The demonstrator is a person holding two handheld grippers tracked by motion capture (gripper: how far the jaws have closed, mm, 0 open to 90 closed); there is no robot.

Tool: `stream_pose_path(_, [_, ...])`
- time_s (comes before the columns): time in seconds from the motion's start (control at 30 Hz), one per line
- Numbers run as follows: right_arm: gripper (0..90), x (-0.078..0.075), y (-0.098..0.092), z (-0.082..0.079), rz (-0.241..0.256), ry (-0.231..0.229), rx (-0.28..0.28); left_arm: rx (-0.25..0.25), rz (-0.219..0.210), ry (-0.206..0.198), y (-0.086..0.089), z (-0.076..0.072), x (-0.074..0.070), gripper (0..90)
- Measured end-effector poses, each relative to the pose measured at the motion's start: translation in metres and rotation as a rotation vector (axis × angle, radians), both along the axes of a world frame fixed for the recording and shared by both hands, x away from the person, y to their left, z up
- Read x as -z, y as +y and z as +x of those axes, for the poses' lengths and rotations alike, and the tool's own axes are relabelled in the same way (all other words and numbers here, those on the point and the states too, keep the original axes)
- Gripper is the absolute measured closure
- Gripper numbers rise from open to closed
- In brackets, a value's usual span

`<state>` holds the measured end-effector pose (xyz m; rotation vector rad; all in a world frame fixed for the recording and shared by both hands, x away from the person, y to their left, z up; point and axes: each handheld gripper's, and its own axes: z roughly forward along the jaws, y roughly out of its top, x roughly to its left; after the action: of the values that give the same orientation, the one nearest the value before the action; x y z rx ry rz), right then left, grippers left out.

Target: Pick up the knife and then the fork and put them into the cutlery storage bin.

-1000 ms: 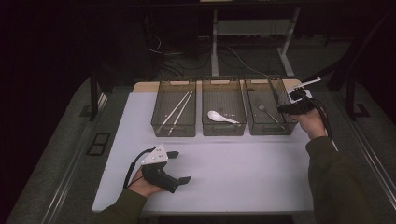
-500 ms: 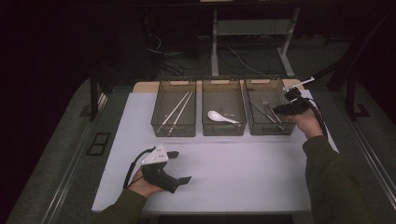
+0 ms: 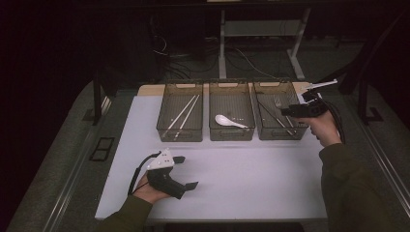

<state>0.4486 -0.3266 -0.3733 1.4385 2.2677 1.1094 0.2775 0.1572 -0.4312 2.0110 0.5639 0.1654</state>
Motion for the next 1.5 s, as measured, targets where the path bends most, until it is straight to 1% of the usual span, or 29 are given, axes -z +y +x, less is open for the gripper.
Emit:
stream_pose_path(0.03, [48.1,-0.001,0.0,-0.002,0.012,-0.005,-0.003,-0.001,0.001,0.001,0.0,0.0,0.0,0.0])
stream_pose_path(0.07, [47.7,-0.002,0.0,-0.005,0.03,-0.013,-0.019,-0.001,0.002,0.001,0.0,-0.001,0.0,0.0])
stream_pose_path(0.13, [46.3,-0.004,0.001,-0.009,0.036,-0.032,-0.031,-0.002,0.002,0.001,0.0,-0.001,0.0,0.0])
stream_pose_path(0.2, [44.8,-0.004,0.002,-0.014,0.056,-0.041,-0.04,-0.003,0.002,0.0,0.0,-0.001,0.0,0.0])
stream_pose_path(0.33, [42.6,-0.004,0.006,-0.024,0.068,-0.06,-0.066,-0.002,0.002,0.002,0.0,-0.001,0.0,0.0])
stream_pose_path(0.57, [35.2,-0.004,0.012,-0.045,0.086,-0.099,-0.108,-0.001,0.001,-0.001,0.001,-0.002,0.0,0.0])
stream_pose_path(0.67, [32.6,-0.002,0.014,-0.056,0.121,-0.105,-0.129,-0.001,0.002,0.001,0.001,-0.002,0.0,0.0])
stream_pose_path(0.8, [29.4,-0.001,0.018,-0.072,0.126,-0.129,-0.15,0.0,0.004,0.001,0.0,-0.002,0.0,0.0])
stream_pose_path(0.87, [29.4,0.0,0.02,-0.079,0.127,-0.132,-0.168,-0.001,0.004,-0.001,0.0,-0.002,0.0,0.0])
stream_pose_path(1.0, [29.3,0.001,0.024,-0.091,0.109,-0.144,-0.191,-0.001,0.003,-0.003,0.0,-0.003,-0.001,0.0])
stream_pose_path(1.13, [27.8,0.003,0.026,-0.103,0.11,-0.16,-0.206,0.0,0.003,-0.003,0.0,-0.003,-0.001,0.0])
stream_pose_path(1.2, [27.5,0.005,0.029,-0.108,0.099,-0.162,-0.209,0.0,0.003,-0.003,0.0,-0.003,-0.001,0.0])
stream_pose_path(1.33, [26.3,0.01,0.033,-0.118,0.098,-0.17,-0.209,0.002,0.005,-0.007,0.0,-0.004,-0.001,0.0])
stream_pose_path(1.43, [24.3,0.015,0.036,-0.126,0.079,-0.192,-0.209,0.001,0.002,-0.007,0.0,-0.004,-0.001,0.0])
stream_pose_path(1.5, [22.3,0.019,0.036,-0.131,0.076,-0.204,-0.206,0.004,0.004,-0.009,0.0,-0.004,-0.002,0.0])
